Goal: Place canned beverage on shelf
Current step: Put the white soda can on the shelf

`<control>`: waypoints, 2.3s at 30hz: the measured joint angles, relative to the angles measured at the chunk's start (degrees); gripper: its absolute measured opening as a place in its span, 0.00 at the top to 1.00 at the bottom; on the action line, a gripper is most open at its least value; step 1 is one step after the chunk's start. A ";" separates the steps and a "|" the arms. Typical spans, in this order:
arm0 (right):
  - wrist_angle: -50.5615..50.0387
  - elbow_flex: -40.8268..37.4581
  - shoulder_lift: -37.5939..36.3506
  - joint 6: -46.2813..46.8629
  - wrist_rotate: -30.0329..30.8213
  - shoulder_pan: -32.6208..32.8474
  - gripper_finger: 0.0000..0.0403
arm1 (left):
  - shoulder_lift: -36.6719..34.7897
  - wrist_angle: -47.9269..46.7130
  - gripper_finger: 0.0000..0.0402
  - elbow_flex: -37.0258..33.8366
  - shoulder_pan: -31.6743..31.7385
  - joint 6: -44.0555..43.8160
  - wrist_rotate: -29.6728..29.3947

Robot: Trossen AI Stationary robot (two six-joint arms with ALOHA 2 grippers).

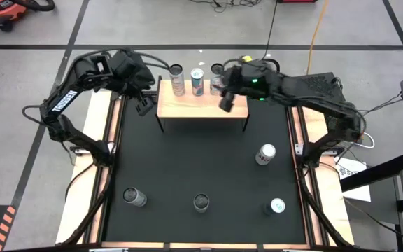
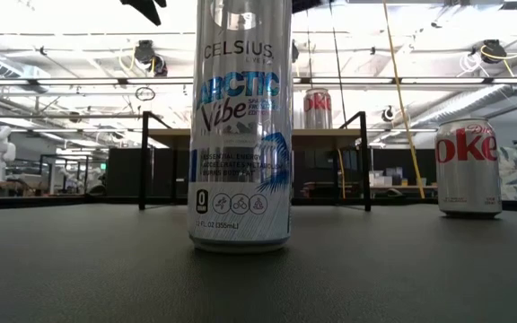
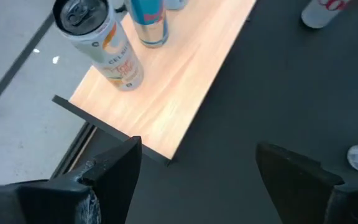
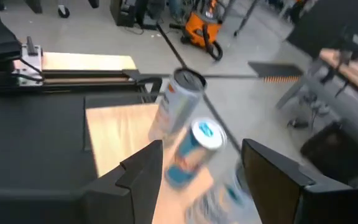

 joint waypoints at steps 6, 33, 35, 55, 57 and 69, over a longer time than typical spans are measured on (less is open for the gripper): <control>-11.20 0.00 -6.08 8.59 -0.15 0.03 0.51 | -4.29 6.49 0.21 -9.27 -3.18 -4.01 -3.38; -42.17 -0.02 -10.98 25.56 -5.94 0.71 0.35 | -19.52 38.27 0.21 -45.78 -20.58 -16.41 -10.67; -42.09 -0.02 -10.96 26.72 -5.96 1.11 0.30 | -19.54 38.66 0.21 -45.80 -21.52 -16.43 -10.69; -55.85 -1.98 -11.58 43.29 -9.48 1.15 0.20 | -19.28 45.86 0.21 -45.76 -27.65 -12.98 -11.11; -56.04 -3.69 -11.66 44.89 -10.62 1.34 0.20 | -19.28 45.73 0.21 -45.76 -28.13 -12.92 -11.11; -56.02 -16.39 -11.55 51.81 -10.66 5.24 0.20 | -19.28 44.83 0.21 -45.76 -29.81 -9.92 -11.11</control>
